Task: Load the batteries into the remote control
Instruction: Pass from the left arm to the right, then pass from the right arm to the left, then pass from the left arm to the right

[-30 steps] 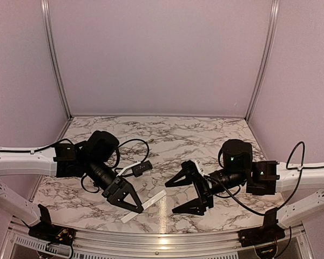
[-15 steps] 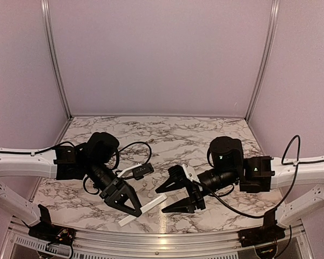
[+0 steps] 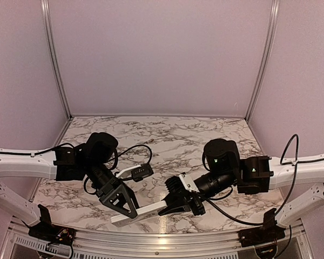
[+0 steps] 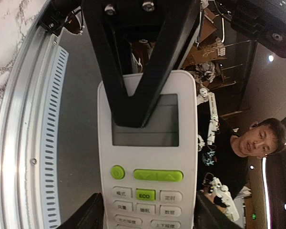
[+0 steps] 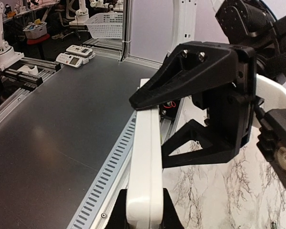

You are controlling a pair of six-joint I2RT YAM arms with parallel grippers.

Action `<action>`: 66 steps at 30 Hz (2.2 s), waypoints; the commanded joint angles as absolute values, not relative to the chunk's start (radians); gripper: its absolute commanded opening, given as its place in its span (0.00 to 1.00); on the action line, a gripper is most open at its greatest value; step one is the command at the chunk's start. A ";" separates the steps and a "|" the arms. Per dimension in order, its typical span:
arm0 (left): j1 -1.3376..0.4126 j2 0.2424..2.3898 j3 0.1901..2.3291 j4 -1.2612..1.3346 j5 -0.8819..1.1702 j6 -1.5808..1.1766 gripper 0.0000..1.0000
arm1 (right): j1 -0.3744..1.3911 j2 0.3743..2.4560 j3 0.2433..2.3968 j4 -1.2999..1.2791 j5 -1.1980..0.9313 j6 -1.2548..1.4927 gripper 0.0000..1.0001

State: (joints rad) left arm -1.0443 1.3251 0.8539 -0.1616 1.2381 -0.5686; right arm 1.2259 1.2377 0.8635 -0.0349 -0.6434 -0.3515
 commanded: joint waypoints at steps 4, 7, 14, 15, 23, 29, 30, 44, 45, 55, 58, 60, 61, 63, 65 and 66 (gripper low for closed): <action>-1.016 1.238 0.903 -0.208 0.985 -0.427 0.99 | 1.220 1.225 0.883 -0.044 -0.620 -0.245 0.00; -0.974 1.176 0.900 -0.201 0.849 -0.428 0.99 | 1.170 1.218 0.841 -0.011 -0.637 -0.176 0.00; -0.950 1.118 0.919 -0.313 0.471 -0.302 0.99 | 1.003 1.207 0.782 0.022 -0.677 -0.023 0.00; -0.950 1.128 0.919 -0.320 0.429 -0.284 0.99 | 0.982 1.210 0.781 0.019 -0.692 -0.009 0.00; -0.959 1.253 0.931 -0.272 0.481 -0.214 0.86 | 0.879 1.186 0.759 0.005 -0.795 0.069 0.00; -0.975 1.299 0.925 -0.223 0.536 -0.200 0.66 | 0.868 1.194 0.768 0.005 -0.839 0.077 0.00; -0.977 1.304 0.926 -0.221 0.544 -0.196 0.62 | 0.867 1.200 0.772 0.005 -0.852 0.079 0.00; -0.977 1.310 0.860 0.038 0.651 -0.334 0.11 | 0.771 1.200 0.762 0.092 -0.969 0.179 0.20; -0.976 1.312 0.853 0.057 0.649 -0.351 0.08 | 0.757 1.196 0.754 0.139 -0.969 0.214 0.28; -0.962 1.345 0.792 0.399 0.608 -0.532 0.04 | 0.680 1.179 0.666 0.390 -0.890 0.455 0.99; -0.961 1.384 0.800 0.479 0.602 -0.558 0.04 | 0.680 1.195 0.641 0.475 -0.890 0.523 0.99; -0.961 1.408 0.811 0.502 0.602 -0.563 0.04 | 0.680 1.205 0.629 0.518 -0.885 0.556 0.97; -0.961 1.418 0.820 0.510 0.601 -0.566 0.04 | 0.679 1.208 0.622 0.538 -0.880 0.567 0.95; -0.960 1.437 0.828 0.526 0.597 -0.570 0.04 | 0.680 1.210 0.617 0.576 -0.866 0.586 0.92; -0.960 1.449 0.831 0.552 0.587 -0.577 0.04 | 0.679 1.217 0.612 0.612 -0.858 0.609 0.86; -0.960 1.454 0.831 0.570 0.581 -0.583 0.04 | 0.680 1.224 0.607 0.636 -0.854 0.624 0.83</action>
